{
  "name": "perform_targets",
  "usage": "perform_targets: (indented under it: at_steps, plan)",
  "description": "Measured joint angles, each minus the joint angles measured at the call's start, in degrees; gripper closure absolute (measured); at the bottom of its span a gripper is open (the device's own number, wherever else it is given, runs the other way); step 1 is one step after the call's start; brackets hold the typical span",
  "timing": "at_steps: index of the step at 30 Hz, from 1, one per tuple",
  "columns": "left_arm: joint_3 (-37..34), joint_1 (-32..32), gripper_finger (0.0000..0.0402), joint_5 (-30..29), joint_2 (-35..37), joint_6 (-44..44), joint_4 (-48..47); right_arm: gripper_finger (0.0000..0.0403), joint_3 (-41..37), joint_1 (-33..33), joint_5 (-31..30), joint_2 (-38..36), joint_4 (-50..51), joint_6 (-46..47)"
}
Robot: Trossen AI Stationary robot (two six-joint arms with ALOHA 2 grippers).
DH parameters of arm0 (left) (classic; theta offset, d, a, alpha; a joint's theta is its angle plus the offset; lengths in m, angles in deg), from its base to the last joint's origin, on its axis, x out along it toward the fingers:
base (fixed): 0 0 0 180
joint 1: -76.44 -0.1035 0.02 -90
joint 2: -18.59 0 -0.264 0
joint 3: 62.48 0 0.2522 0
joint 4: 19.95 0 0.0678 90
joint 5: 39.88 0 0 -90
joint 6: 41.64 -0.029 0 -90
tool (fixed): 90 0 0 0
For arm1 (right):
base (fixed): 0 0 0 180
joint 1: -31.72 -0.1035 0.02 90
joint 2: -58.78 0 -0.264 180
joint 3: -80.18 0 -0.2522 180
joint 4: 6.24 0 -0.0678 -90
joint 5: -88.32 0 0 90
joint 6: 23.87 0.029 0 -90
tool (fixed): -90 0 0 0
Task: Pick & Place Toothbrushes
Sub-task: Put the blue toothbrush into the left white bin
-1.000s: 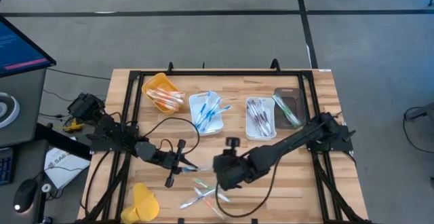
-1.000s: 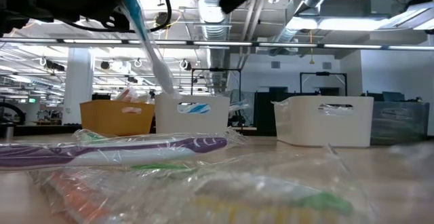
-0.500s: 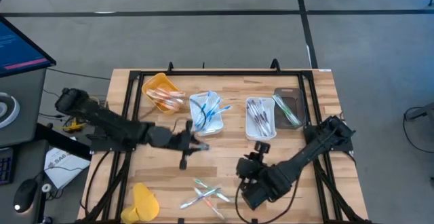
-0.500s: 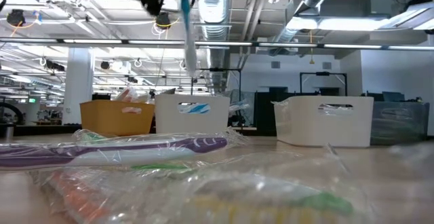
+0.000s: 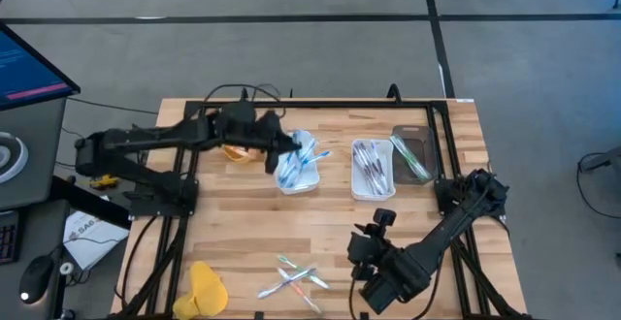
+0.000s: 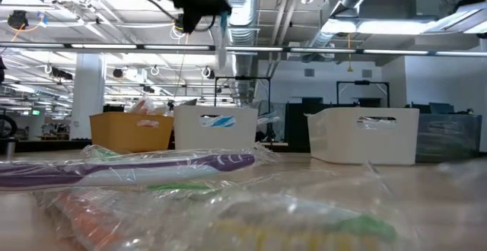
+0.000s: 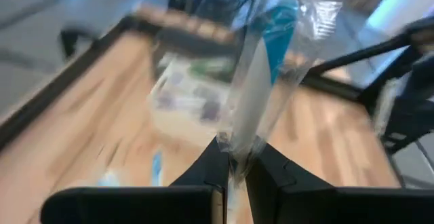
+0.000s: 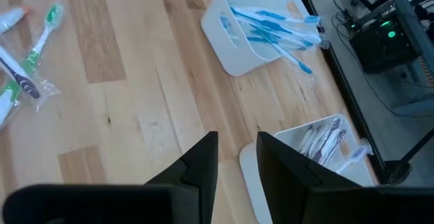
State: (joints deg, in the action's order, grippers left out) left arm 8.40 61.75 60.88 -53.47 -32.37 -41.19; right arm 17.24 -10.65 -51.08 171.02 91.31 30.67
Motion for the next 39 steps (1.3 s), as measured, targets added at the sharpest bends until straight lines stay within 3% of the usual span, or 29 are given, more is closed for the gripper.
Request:
perform_targets:
  at_steps: [6,17,28,39]
  plan:
    - [-0.09,-4.15,0.0384,5.74,-6.01,1.99,-3.14,0.0307,0.0,0.22,0.0,0.04,0.0,-0.02]
    - [-0.11,-5.38,0.038,5.97,-15.14,3.48,-4.0,0.0307,-0.02,0.5,0.0,0.58,-0.33,0.12]
    - [-1.78,-6.99,0.0334,4.69,-16.01,4.73,-6.16,0.0307,-0.02,0.39,0.01,0.57,-0.44,0.59]
    - [-4.81,-7.9,0.0326,1.14,-16.01,4.67,-5.89,0.0307,-0.02,0.39,0.02,0.57,-0.46,0.57]
